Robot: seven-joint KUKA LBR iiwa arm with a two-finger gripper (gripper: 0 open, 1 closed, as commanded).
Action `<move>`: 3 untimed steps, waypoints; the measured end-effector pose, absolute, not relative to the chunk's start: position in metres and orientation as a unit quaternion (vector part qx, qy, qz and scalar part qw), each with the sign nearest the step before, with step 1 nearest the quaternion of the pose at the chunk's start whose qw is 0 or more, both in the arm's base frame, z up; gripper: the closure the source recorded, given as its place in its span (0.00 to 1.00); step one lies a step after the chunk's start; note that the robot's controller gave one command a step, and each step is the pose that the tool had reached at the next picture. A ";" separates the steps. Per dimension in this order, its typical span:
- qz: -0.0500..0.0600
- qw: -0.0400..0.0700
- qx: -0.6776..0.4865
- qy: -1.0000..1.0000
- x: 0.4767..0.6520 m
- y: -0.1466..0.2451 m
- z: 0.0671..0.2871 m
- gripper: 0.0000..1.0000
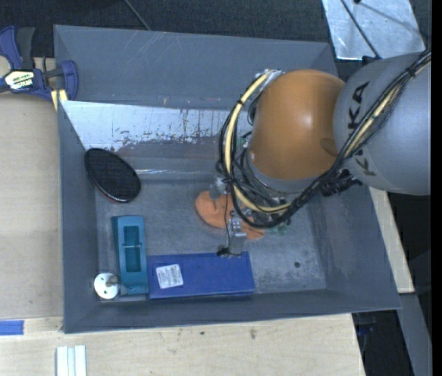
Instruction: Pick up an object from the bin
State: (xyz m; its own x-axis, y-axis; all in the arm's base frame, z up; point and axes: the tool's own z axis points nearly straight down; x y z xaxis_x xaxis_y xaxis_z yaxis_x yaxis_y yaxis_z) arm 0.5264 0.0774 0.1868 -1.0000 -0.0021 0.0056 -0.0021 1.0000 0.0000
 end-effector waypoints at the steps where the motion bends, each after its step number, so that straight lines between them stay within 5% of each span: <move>1: 0.000 -0.001 0.000 -1.000 0.528 0.077 0.191 0.00; 2: -0.001 -0.004 -0.023 -1.000 0.538 0.058 0.147 0.00; 3: 0.000 -0.001 -0.006 -1.000 0.586 0.053 0.122 0.00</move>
Offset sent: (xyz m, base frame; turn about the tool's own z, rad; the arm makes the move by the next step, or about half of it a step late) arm 0.0131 -0.0283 -0.0626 0.0682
